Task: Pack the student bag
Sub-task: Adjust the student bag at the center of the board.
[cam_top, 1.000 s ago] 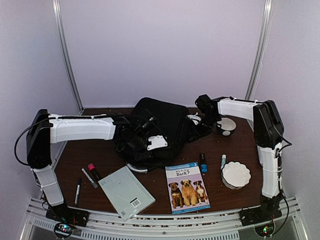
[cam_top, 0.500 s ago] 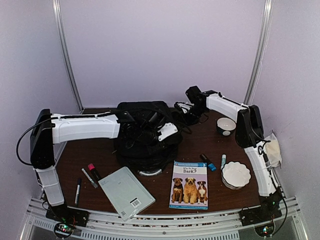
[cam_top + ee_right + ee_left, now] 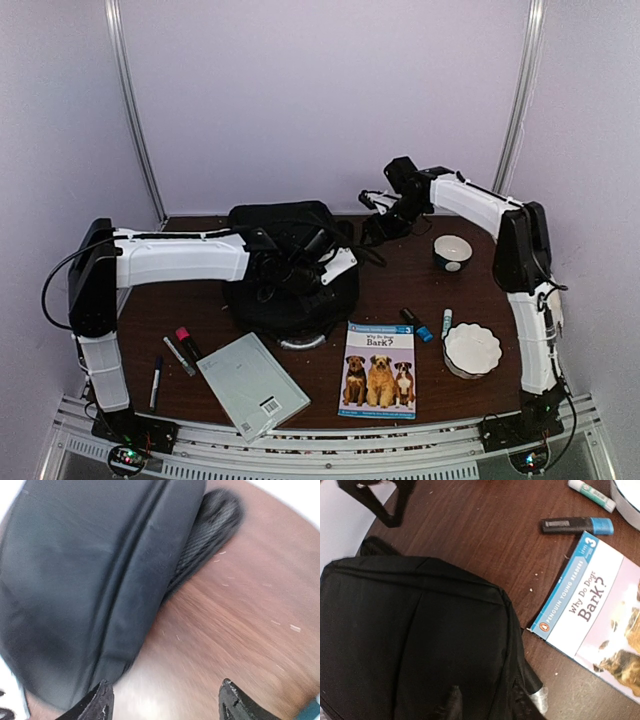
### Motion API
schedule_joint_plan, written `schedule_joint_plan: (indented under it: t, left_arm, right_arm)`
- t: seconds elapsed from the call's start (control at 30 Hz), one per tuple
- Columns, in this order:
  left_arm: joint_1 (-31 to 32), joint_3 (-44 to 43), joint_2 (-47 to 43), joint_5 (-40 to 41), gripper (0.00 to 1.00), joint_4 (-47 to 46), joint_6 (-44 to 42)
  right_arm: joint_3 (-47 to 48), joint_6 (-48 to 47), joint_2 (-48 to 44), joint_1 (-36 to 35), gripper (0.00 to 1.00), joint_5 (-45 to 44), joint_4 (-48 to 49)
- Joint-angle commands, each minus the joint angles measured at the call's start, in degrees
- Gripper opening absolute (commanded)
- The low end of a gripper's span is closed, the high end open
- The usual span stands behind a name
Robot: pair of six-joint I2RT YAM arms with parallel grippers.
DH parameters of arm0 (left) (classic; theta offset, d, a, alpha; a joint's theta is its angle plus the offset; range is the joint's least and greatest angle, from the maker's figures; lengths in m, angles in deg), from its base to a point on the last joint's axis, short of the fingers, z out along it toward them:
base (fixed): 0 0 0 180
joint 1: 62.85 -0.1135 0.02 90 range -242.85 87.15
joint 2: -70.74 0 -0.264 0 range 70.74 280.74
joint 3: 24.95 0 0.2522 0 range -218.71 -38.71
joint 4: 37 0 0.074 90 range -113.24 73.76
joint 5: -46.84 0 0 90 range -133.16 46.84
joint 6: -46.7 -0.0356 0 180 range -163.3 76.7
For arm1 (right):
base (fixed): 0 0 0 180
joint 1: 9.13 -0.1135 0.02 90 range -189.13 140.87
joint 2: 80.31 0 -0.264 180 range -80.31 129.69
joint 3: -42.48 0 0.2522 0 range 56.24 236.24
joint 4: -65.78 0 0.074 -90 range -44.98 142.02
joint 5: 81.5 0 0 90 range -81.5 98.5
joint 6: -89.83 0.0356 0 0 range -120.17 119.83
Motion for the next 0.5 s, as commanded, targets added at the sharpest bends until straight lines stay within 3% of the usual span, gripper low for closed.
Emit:
schedule_joint_plan:
  t: [0.0, 0.23, 0.33, 0.37, 0.47]
  left_arm:
    - [0.2, 0.89, -4.58, -2.08, 0.45, -3.5, 1.78]
    - [-0.34, 1.63, -10.54, 0.99, 0.53, -3.94, 1.3]
    - [-1.82, 2.86, -12.56, -3.36, 0.66, -5.66, 1.86]
    - [-2.41, 3.51, -13.12, -4.32, 0.78, -7.09, 3.29]
    - [-4.72, 4.69, -13.5, -6.86, 0.84, -10.19, 7.76]
  right_arm:
    - [-6.67, -3.4, -15.42, 2.65, 0.72, -4.1, 0.17]
    - [-21.89, -6.62, -31.71, 6.73, 0.73, -8.67, -0.12]
    - [-29.11, -8.34, -37.98, 8.95, 0.73, -12.41, -0.15]
    - [-31.29, -8.99, -39.74, 9.6, 0.73, -13.47, -0.16]
    - [-37.16, -10.69, -45.14, 11.46, 0.73, -15.24, -0.79]
